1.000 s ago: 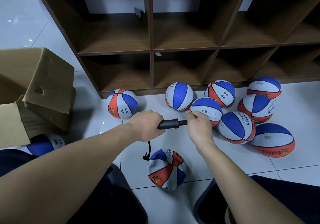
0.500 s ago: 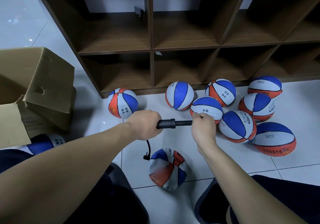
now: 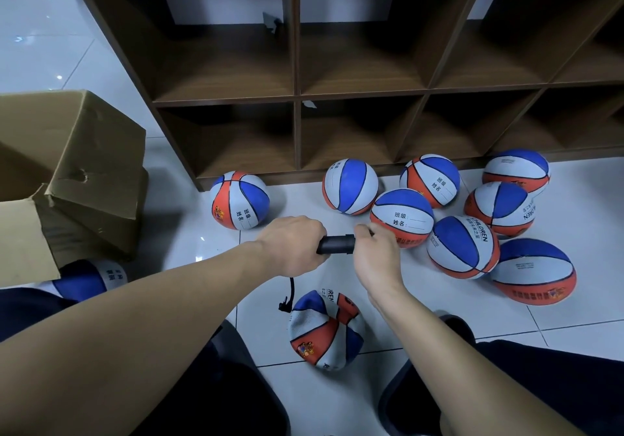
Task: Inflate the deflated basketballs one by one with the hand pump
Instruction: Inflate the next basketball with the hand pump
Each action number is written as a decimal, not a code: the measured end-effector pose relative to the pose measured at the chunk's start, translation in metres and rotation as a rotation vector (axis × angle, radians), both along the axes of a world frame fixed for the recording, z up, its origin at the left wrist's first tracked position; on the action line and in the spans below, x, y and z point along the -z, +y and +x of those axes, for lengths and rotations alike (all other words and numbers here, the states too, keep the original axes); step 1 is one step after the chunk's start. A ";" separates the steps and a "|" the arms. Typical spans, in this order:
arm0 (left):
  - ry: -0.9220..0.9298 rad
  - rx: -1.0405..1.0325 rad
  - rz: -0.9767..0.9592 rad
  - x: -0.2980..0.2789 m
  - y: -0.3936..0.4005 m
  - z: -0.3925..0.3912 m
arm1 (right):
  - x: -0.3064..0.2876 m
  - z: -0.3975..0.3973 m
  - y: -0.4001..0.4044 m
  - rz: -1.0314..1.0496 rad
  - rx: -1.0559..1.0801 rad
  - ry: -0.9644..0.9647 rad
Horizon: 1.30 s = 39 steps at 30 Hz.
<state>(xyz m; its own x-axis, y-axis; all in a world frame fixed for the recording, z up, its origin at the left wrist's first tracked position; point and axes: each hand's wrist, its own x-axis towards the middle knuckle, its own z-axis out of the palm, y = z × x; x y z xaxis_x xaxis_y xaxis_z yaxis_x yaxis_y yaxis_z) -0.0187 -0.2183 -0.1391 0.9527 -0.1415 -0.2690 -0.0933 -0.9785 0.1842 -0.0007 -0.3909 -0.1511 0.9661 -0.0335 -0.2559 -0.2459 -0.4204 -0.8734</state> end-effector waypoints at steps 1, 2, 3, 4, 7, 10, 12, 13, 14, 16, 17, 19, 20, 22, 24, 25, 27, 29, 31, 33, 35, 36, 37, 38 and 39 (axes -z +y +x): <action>-0.002 0.003 0.001 0.000 0.000 0.000 | 0.001 0.001 0.000 -0.001 0.000 0.003; -0.003 0.006 0.003 0.000 0.001 0.000 | 0.002 0.000 0.000 0.001 -0.002 0.006; -0.002 0.010 0.004 0.000 0.002 0.001 | 0.002 0.000 0.000 0.000 -0.008 0.008; -0.002 0.014 0.004 -0.001 0.003 0.001 | 0.002 0.001 -0.001 -0.007 -0.020 0.004; 0.001 0.014 -0.019 -0.001 0.005 0.001 | 0.000 0.006 -0.006 -0.024 -0.057 0.005; 0.006 -0.004 -0.023 0.000 0.010 0.001 | -0.003 0.015 -0.014 -0.030 -0.029 0.019; 0.025 -0.027 -0.014 0.002 0.018 0.001 | -0.003 0.024 -0.026 -0.023 0.031 0.038; 0.038 -0.042 -0.014 0.003 0.024 0.001 | -0.003 0.029 -0.032 -0.014 0.070 0.055; 0.051 -0.059 -0.014 0.003 0.029 0.001 | -0.003 0.032 -0.038 0.003 0.107 0.070; 0.069 -0.087 -0.005 0.006 0.036 0.000 | -0.002 0.036 -0.046 0.048 0.169 0.082; 0.074 -0.089 0.005 0.006 0.037 0.000 | -0.001 0.035 -0.047 0.060 0.191 0.078; 0.068 -0.076 0.021 0.006 0.033 0.000 | 0.001 0.030 -0.042 0.067 0.221 0.063; 0.065 -0.066 0.022 0.005 0.029 0.000 | 0.001 0.026 -0.039 0.059 0.223 0.049; 0.052 -0.043 0.027 0.002 0.023 -0.001 | 0.002 0.020 -0.032 0.040 0.206 0.028; 0.039 -0.028 0.035 0.000 0.017 -0.001 | 0.001 0.014 -0.026 0.024 0.185 0.015; 0.035 -0.024 0.033 -0.001 0.014 -0.002 | 0.001 0.012 -0.022 0.021 0.175 0.008; 0.038 -0.023 0.014 -0.001 0.009 -0.002 | -0.001 0.007 -0.016 0.013 0.141 -0.011; 0.039 -0.030 -0.005 -0.002 0.006 -0.003 | -0.003 0.003 -0.009 0.002 0.101 -0.035; 0.027 -0.025 -0.010 -0.003 0.003 -0.002 | -0.005 -0.001 -0.003 -0.001 0.062 -0.039; 0.017 -0.004 -0.006 -0.005 0.000 -0.002 | -0.006 -0.005 0.001 0.008 0.039 -0.033; 0.015 0.012 0.000 -0.005 -0.001 -0.002 | -0.005 -0.008 0.002 0.019 0.040 -0.027; 0.015 0.014 0.002 -0.005 -0.001 -0.002 | -0.005 -0.009 0.002 0.021 0.041 -0.026; 0.013 0.014 0.004 -0.005 -0.001 -0.002 | -0.003 -0.008 0.002 0.024 0.041 -0.026; 0.012 0.015 0.005 -0.004 -0.001 -0.002 | -0.004 -0.008 0.002 0.026 0.040 -0.030; 0.011 0.016 0.004 -0.004 -0.001 -0.001 | -0.003 -0.008 0.001 0.028 0.040 -0.029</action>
